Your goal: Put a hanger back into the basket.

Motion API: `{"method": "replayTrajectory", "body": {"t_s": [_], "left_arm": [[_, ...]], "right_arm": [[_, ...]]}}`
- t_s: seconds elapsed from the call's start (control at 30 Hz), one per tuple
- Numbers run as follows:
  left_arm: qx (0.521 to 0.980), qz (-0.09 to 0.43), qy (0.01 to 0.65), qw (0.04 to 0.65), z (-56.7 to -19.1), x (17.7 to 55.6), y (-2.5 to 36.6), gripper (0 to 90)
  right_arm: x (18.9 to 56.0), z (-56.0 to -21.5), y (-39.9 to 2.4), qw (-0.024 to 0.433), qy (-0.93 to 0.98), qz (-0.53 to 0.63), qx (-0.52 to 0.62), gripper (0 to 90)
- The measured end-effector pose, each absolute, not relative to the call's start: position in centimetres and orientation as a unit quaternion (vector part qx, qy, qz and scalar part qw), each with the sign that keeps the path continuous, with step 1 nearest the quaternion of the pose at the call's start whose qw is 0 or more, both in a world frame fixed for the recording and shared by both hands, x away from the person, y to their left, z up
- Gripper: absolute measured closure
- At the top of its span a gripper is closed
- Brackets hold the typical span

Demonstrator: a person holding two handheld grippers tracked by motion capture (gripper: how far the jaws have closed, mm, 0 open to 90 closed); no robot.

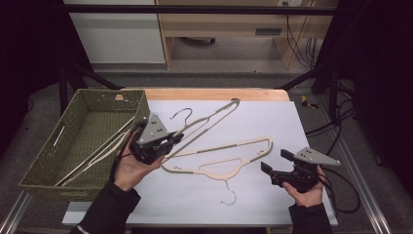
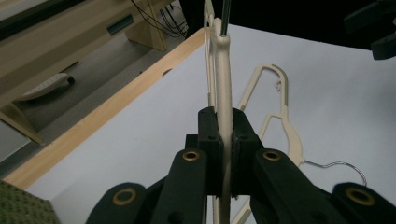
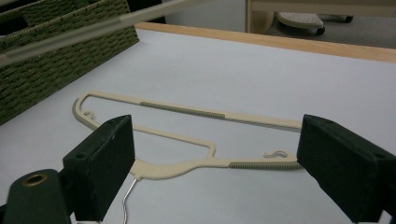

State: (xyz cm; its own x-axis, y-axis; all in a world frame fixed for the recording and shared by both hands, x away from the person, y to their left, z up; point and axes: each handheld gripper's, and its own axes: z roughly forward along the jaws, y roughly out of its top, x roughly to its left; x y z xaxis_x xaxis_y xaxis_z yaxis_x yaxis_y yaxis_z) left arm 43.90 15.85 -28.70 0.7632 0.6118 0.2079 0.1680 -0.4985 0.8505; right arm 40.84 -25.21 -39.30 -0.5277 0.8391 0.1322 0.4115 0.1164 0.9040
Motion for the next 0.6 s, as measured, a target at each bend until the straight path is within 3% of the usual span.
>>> {"method": "replayTrajectory", "body": {"t_s": [0.33, 0.6], "left_arm": [[0.818, 0.277, 0.24, 0.444, -24.3, 43.7, 21.0, 85.8], [0.808, 0.307, 0.264, 0.428, -22.8, 44.7, 25.2, 85.8]], "right_arm": [[40.6, -39.0, -25.1, 0.221, 0.722, 0.498, 0.427, 8.2], [40.6, -39.0, -25.0, 0.219, 0.724, 0.496, 0.426, 7.5]]}}
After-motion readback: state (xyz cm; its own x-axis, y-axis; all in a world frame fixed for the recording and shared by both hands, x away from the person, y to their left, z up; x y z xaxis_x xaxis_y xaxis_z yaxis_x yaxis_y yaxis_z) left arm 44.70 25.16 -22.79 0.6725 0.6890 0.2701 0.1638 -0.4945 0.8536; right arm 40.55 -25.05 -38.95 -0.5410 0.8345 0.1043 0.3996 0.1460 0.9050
